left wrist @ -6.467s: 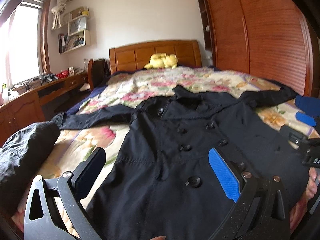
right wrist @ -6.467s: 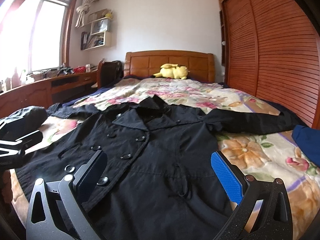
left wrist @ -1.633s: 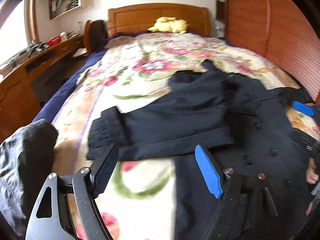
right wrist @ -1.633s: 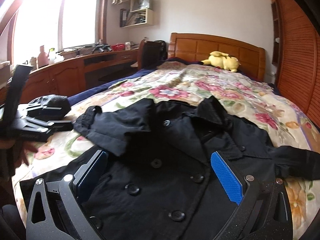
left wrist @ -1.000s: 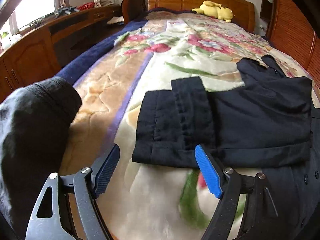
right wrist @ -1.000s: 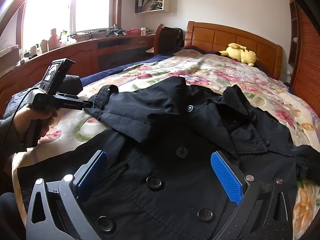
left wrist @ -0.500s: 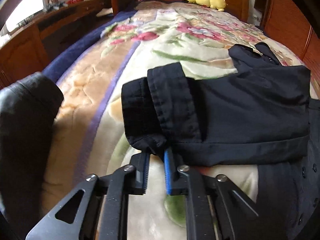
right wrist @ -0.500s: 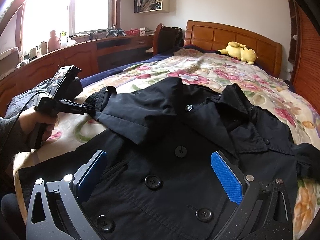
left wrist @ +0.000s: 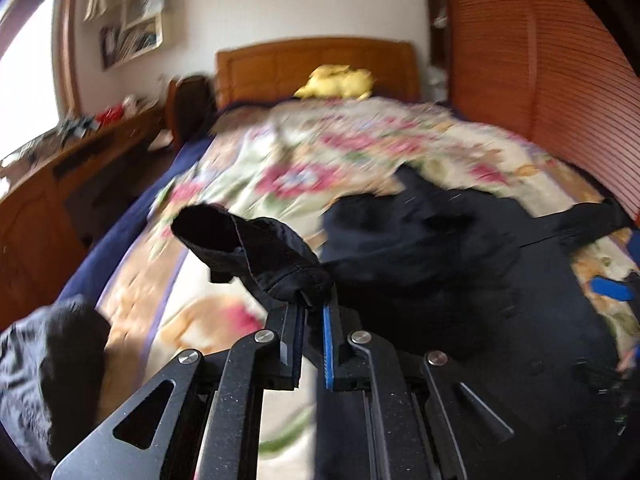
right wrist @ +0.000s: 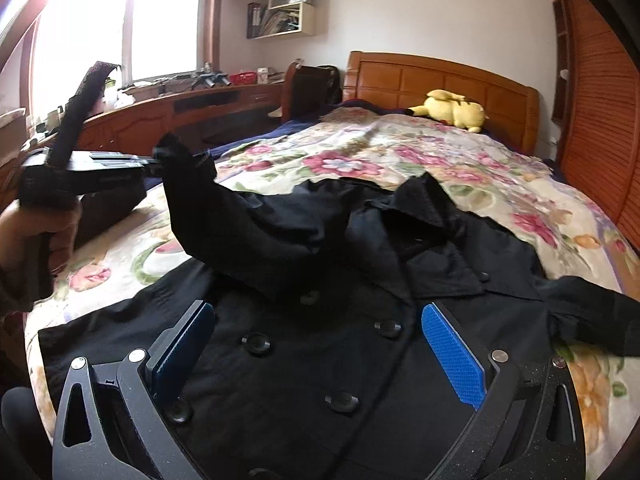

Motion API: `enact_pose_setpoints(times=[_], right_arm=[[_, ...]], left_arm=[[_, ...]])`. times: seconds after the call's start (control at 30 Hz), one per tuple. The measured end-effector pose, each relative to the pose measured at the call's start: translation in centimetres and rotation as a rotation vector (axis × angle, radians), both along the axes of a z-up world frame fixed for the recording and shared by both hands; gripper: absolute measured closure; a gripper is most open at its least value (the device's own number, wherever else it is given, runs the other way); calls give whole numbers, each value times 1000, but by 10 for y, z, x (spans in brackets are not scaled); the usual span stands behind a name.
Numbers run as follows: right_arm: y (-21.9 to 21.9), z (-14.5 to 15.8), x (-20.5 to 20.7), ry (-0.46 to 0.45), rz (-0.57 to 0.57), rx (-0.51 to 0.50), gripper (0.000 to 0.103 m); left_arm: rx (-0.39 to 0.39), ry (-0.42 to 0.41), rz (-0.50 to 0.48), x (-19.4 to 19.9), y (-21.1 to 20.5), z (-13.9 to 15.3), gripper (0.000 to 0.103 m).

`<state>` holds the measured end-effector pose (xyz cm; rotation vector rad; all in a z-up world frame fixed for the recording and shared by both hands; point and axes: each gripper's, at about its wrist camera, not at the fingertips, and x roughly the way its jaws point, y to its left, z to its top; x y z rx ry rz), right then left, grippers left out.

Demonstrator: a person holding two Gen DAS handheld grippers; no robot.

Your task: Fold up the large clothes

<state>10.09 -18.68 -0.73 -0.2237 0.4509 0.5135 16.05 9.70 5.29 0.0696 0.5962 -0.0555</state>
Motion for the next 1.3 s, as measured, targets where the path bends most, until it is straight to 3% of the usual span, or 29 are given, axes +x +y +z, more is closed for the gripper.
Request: enact_pose_setpoints(times=[0.3,0.67,0.77,0.97,1.03,1.1,1.3], right_arm=[[-35,11,-13,-18,-87,45,0],[-68,22,-25,-32,-180,70,0],[-67,22,-30,-35,-185,70,0],[-71,26,-36,-43,-187,76,0],[-72,27,-36,-43,-188,84,0],[-74,28,-34,-40,-186,94,0],[-70,27,-31,-40,-167,98,0]], left_arm=[[-66,-63,-200,-24,-82,34,95],[-83,-21,-322,-50,-135,26,94],[-91,15,-356,-56,-139,21,82],[-126,3,-376,-75,-135,24,53],[-123,-7,-376,-83,-132,25,33],[-110,-30,-370,-93,-127,28,28],[-124,-66,-320,-114,-97,32,24]])
